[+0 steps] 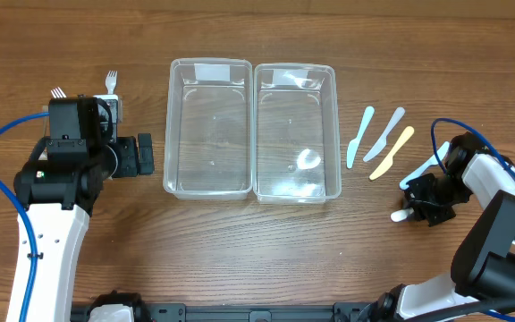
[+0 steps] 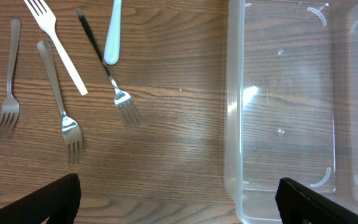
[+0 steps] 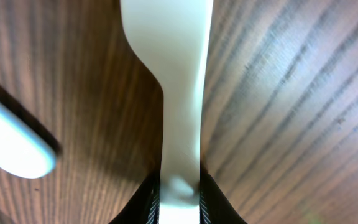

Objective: Pack container
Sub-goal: 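Carry the white knife into the right container and release it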

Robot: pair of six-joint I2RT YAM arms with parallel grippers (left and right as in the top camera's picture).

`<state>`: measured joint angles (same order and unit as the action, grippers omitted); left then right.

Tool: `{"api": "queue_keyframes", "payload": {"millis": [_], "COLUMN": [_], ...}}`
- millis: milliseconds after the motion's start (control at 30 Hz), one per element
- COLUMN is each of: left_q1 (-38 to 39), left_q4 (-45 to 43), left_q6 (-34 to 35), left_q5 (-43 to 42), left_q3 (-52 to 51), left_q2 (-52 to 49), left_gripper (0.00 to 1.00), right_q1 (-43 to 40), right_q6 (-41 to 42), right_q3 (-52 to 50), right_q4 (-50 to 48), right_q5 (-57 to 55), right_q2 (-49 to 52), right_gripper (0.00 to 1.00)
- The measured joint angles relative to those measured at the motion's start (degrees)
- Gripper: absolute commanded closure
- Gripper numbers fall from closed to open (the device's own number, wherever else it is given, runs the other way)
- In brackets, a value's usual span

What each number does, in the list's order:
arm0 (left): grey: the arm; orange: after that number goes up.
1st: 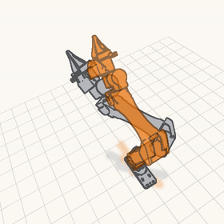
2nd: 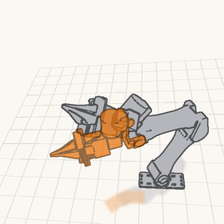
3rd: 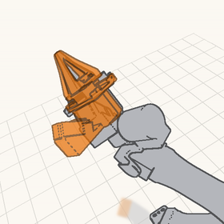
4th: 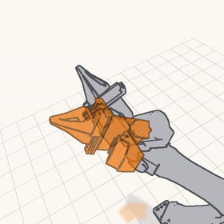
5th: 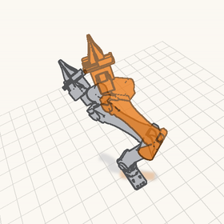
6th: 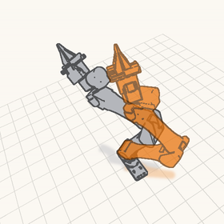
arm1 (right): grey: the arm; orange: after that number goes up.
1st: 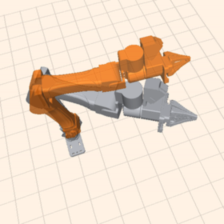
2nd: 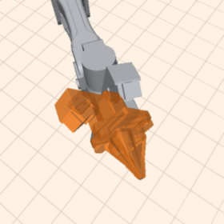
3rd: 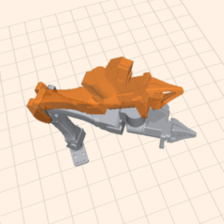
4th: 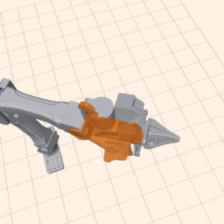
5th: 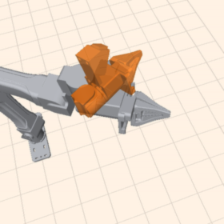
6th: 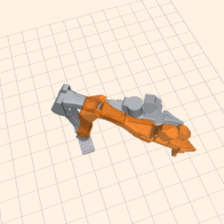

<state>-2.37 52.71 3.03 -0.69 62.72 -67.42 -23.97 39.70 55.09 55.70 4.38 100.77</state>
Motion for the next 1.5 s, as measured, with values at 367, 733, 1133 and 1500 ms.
{"api": "queue_keyframes", "payload": {"millis": [367, 733, 1133, 1500], "left_q1": [0.0, 0.0, 0.0, 0.0], "left_q4": [-0.92, -1.03, -1.03, -1.03], "left_q6": [0.0, 0.0, 0.0, 0.0], "left_q5": [-0.02, -0.02, -0.2, -0.2], "left_q3": [0.0, 0.02, 0.02, 0.02], "left_q2": [0.0, 0.0, 0.0, 0.0], "left_gripper": [0.0, 0.0, 0.0, 0.0], "right_q1": [0.85, 31.12, 49.09, 49.09], "right_q6": [-8.46, -22.86, -24.76, -24.98], "right_q3": [4.57, 27.76, 27.82, 27.87], "right_q4": [1.05, 7.8, 2.4, 0.13], "right_q5": [-1.03, -2.97, -4.22, -3.23], "right_q2": [-7.8, -16.48, 5.49, 9.53], "right_gripper": [0.96, 0.96, 0.96, 0.49]}}
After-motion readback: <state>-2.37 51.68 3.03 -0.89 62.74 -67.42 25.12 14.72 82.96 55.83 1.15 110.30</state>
